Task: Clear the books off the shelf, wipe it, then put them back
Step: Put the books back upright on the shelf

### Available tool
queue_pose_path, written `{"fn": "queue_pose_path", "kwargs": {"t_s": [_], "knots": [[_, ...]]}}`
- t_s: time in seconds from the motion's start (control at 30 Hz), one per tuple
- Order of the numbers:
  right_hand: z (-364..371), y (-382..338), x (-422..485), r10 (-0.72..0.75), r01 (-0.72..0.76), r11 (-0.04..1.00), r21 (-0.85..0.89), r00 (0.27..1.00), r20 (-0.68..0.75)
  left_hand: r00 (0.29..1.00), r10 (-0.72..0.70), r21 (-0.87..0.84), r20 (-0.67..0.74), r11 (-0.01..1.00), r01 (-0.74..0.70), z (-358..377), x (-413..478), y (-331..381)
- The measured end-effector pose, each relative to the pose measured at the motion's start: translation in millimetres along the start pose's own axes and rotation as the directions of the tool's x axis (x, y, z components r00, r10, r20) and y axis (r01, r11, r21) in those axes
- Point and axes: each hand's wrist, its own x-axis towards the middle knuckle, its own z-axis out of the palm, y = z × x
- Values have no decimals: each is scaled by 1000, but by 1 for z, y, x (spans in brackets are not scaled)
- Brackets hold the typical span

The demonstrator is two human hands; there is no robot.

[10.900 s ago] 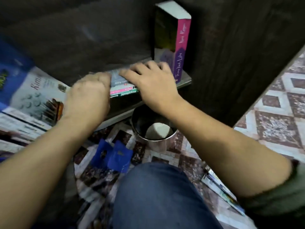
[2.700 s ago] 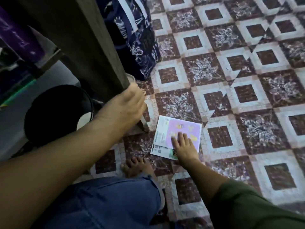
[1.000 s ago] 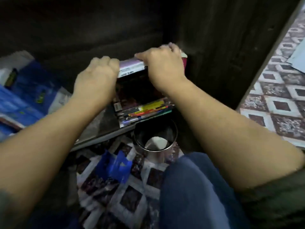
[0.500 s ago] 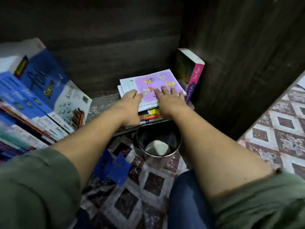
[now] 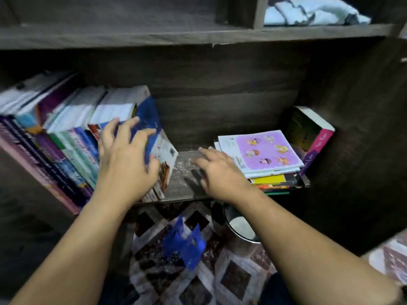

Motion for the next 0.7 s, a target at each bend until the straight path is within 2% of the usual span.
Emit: {"fn": "queue_pose_path", "kwargs": {"t_s": [0.1, 0.17, 0.27, 0.33, 0.5, 0.7], "knots": [[0, -24, 13, -75, 79, 996, 47, 994, -74, 996, -41, 65, -82, 997, 46, -12, -6, -19], [0, -39, 22, -112, 125, 988, 86, 983, -145, 981, -110, 111, -157, 986, 128, -22, -7, -32], [-4, -69, 38, -164, 200, 971, 134, 957, -241, 936, -252, 104, -246, 953, 284, -34, -10, -52], [-11, -93, 52, -214, 265, 955, 136, 929, -301, 923, -297, 93, -247, 940, 327, -39, -12, -65], [-8, -135, 89, -267, 321, 942, 97, 892, -366, 937, -305, 55, -171, 947, 318, -45, -16, -92], [1, -147, 96, -177, 248, 966, 75, 844, -507, 954, -234, 16, -187, 970, 241, -48, -20, -110]]}}
